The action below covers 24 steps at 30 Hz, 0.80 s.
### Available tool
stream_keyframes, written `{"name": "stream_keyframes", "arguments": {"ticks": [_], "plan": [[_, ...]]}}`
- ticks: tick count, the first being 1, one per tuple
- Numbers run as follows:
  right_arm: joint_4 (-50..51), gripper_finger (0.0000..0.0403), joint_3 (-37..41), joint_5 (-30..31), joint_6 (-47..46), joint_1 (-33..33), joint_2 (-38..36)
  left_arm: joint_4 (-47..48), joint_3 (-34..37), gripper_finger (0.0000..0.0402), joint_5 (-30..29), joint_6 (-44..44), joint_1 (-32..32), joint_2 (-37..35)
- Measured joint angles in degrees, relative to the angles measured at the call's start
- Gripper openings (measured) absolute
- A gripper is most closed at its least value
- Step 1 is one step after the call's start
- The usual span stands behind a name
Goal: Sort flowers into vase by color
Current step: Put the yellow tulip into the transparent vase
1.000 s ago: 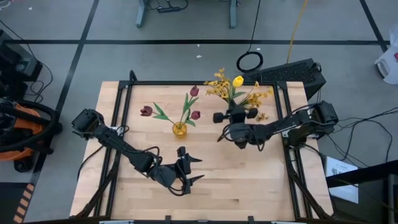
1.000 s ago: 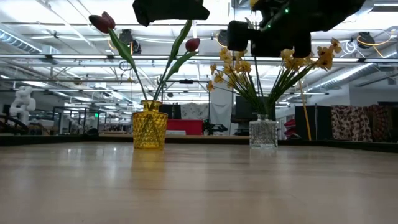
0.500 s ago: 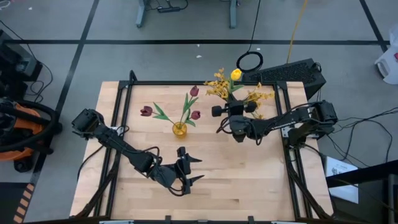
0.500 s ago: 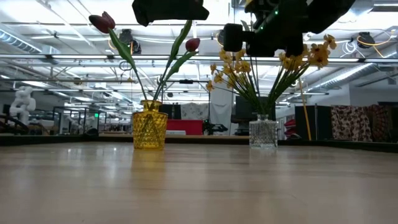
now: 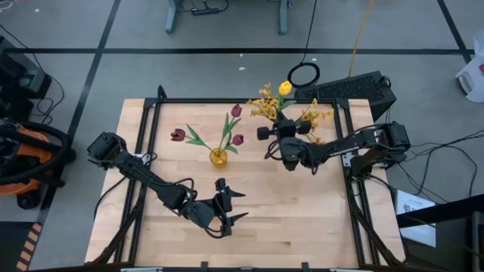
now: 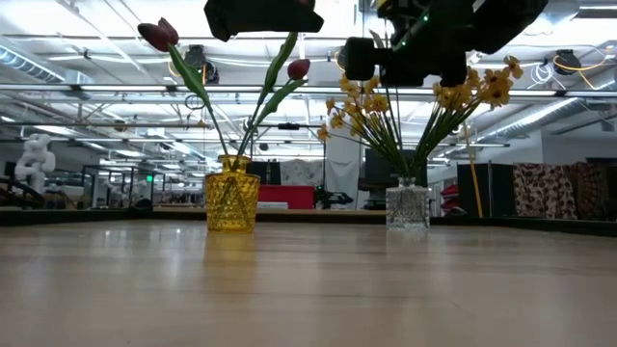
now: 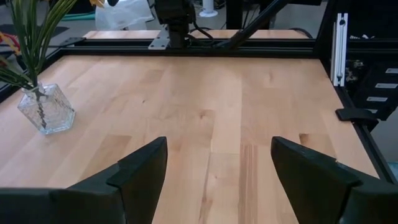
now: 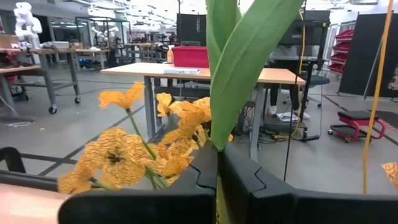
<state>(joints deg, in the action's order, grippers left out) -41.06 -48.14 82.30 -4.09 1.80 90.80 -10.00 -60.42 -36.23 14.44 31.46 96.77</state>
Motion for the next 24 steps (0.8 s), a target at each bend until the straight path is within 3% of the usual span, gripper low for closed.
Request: {"name": "stream_keyframes", "arguments": {"ticks": [18,24], "plan": [[4.81,0.0000,0.02,0.06,-4.82,-1.05,0.00,-0.02,0.00,0.0293,0.02,-0.13,0.00,0.00],[11.27,0.0000,0.02,0.09,-11.62,-1.03,0.00,-0.02,0.00,0.0293,0.02,-0.13,0.00,0.00]]}}
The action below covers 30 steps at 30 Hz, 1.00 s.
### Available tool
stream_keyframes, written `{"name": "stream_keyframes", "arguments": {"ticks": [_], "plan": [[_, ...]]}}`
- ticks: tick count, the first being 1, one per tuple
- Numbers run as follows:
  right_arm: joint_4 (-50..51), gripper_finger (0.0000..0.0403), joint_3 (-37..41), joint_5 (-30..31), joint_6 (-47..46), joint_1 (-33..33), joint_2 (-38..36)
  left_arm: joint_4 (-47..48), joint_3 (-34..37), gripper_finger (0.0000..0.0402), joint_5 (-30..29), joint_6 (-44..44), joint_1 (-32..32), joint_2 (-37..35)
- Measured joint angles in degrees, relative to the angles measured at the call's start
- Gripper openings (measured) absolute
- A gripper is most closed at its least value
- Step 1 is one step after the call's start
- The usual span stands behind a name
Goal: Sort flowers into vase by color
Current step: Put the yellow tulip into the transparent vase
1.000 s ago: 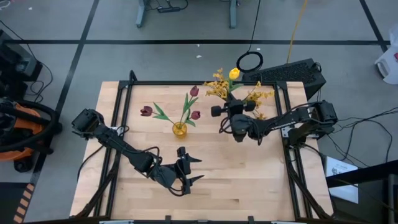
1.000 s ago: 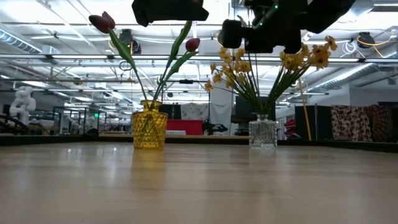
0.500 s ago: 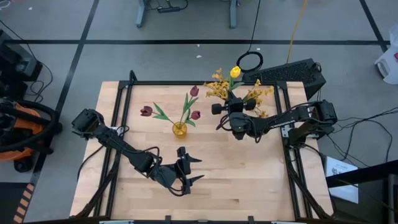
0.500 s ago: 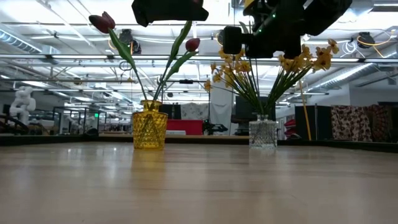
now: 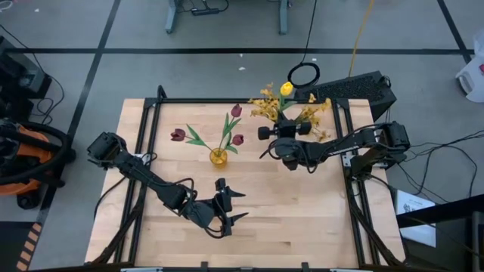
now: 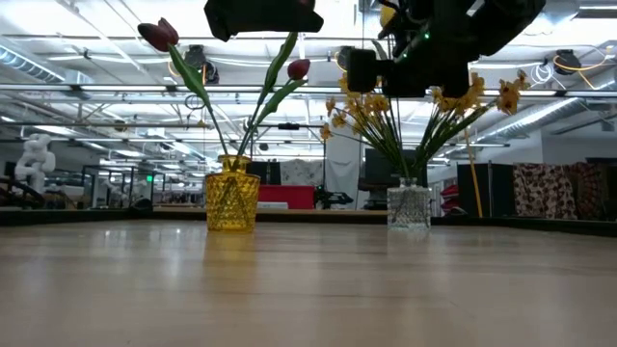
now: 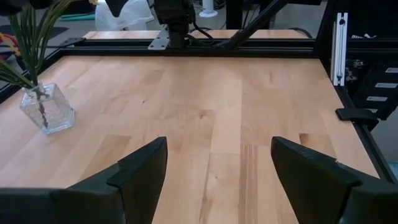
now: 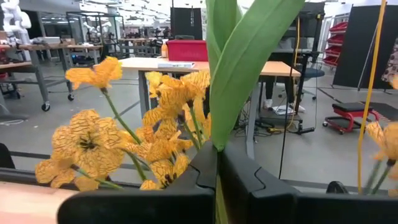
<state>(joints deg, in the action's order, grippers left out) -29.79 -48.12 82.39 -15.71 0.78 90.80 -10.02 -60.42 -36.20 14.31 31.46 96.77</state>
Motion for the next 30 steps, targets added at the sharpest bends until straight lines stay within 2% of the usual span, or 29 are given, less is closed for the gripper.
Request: {"name": "stream_keyframes", "arguments": {"ticks": [4,9,13,22,30], "plan": [[0.75,0.0000,0.02,0.05,-1.70,0.06,0.00,0.00,0.00,0.0293,0.00,0.00,0.00,0.00],[-3.98,0.0000,0.02,0.12,3.09,0.32,0.00,0.02,0.00,0.0293,0.02,0.00,0.00,0.00],[-3.49,0.0000,0.02,0.10,3.50,0.37,-0.02,0.04,0.00,0.0293,0.02,0.00,0.00,0.00],[9.08,0.0000,0.02,-0.01,-9.63,0.37,-0.02,0.07,0.00,0.0293,1.50,0.16,0.02,0.00],[13.74,0.0000,0.02,-1.03,-13.70,0.39,-0.02,0.07,0.00,0.0293,1.53,0.15,0.00,0.00]]}}
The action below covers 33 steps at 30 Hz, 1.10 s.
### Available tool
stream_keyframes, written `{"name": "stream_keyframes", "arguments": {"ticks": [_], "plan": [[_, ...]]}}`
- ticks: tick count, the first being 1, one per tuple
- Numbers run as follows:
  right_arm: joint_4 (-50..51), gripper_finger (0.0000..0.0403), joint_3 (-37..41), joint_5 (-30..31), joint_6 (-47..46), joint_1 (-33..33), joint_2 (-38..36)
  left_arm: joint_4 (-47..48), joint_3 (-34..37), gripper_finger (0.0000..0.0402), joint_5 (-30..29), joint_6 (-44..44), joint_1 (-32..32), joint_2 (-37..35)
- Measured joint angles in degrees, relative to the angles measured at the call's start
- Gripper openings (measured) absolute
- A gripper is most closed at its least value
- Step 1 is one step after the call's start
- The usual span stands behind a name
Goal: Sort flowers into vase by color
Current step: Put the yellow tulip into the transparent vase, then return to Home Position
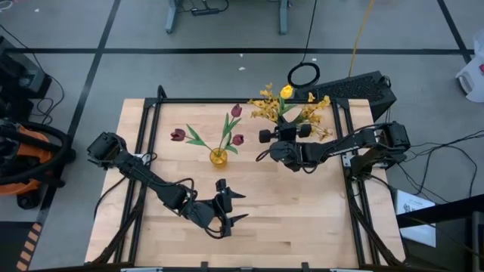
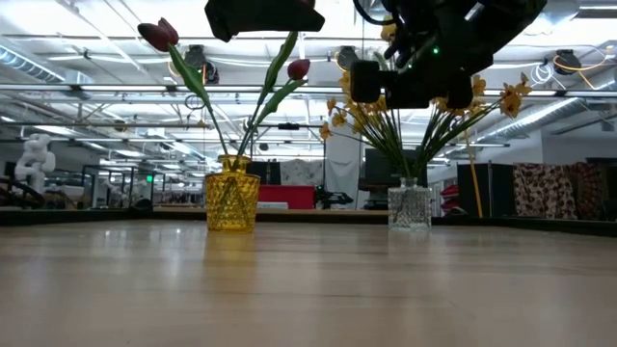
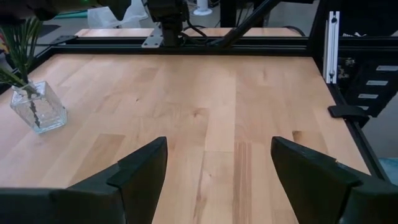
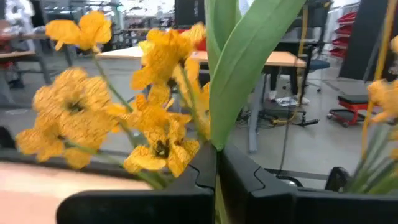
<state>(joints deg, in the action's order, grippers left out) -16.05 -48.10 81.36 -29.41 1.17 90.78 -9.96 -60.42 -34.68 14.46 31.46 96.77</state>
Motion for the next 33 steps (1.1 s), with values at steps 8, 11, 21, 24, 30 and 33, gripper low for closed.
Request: {"name": "stream_keyframes", "arguments": {"ticks": [8,11,21,24,30,33], "plan": [[0.22,0.0020,0.00,-3.56,0.07,0.21,0.00,0.02,0.00,0.0293,0.04,-0.04,0.00,0.00],[0.40,0.0040,0.00,-3.55,0.53,0.86,0.00,0.04,0.00,0.0293,0.04,-0.16,0.00,0.00],[1.34,0.0107,0.00,-3.21,6.34,3.32,0.00,0.24,0.00,0.0293,0.04,-0.15,0.07,-0.01],[1.36,0.0129,0.00,-3.19,8.68,4.12,0.00,0.24,0.00,0.0293,0.04,-0.13,0.07,0.00],[1.64,0.0171,0.00,-3.09,15.74,6.98,-0.55,0.27,0.00,0.0293,0.04,-0.12,0.07,-0.02],[2.18,0.0189,0.00,-1.52,19.84,9.49,-1.13,0.46,0.00,0.0293,0.04,-0.08,0.07,-0.02]]}}
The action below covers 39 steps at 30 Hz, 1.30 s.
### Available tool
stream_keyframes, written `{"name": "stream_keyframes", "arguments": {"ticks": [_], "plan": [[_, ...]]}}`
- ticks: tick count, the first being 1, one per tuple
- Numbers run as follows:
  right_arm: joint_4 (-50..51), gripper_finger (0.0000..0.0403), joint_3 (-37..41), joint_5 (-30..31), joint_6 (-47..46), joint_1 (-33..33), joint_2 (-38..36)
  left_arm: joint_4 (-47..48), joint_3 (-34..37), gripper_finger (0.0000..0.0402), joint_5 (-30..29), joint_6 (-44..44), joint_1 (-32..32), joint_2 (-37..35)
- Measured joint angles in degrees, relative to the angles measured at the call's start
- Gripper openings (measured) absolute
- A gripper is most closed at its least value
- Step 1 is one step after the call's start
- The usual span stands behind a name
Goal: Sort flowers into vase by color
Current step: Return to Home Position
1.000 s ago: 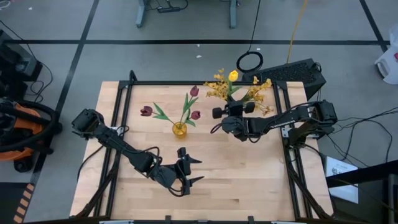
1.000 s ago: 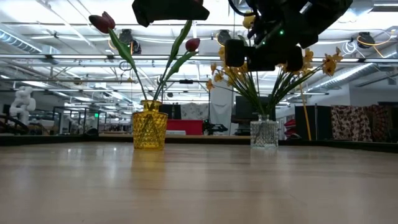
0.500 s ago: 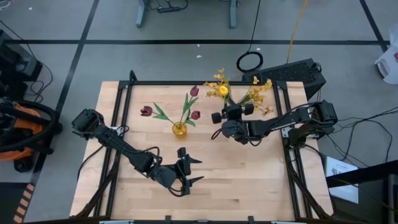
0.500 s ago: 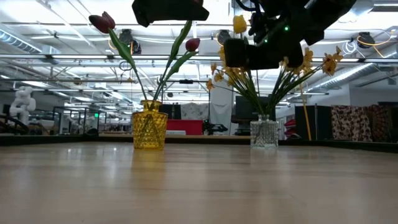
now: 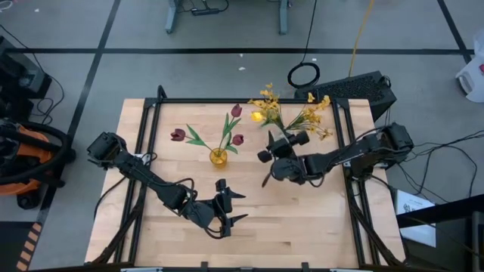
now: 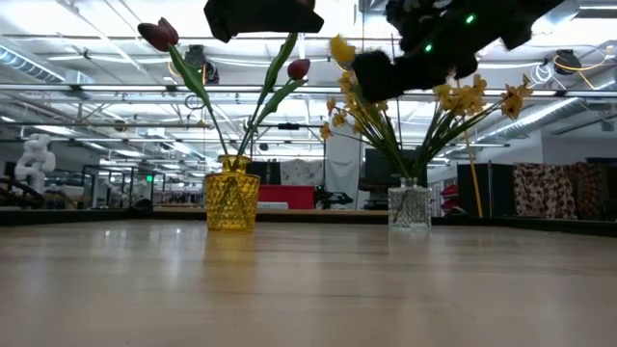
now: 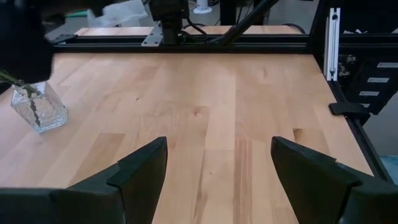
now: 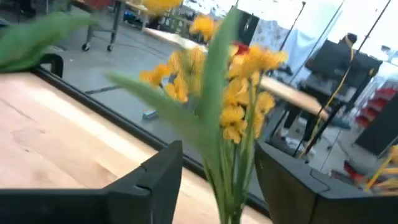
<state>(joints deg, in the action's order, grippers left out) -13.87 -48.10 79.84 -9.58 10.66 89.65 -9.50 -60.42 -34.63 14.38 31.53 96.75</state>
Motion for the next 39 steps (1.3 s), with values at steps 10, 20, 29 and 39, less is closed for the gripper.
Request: {"name": "stream_keyframes", "arguments": {"ticks": [10,20,29,39], "plan": [[4.93,0.0221,0.00,8.23,3.19,5.07,-0.58,0.17,0.00,0.0293,0.00,0.37,0.00,0.00],[41.51,0.0210,0.00,-7.25,-37.88,9.08,-0.52,0.17,0.00,0.0293,0.00,0.41,0.00,0.00],[45.60,0.0195,8.31,-13.22,-54.56,14.97,-0.51,-0.65,0.00,0.0293,0.00,0.56,0.00,0.00],[18.61,0.0172,11.36,1.21,-28.03,14.12,-0.51,-0.68,0.00,0.0293,-1.25,0.54,-0.15,0.00]]}}
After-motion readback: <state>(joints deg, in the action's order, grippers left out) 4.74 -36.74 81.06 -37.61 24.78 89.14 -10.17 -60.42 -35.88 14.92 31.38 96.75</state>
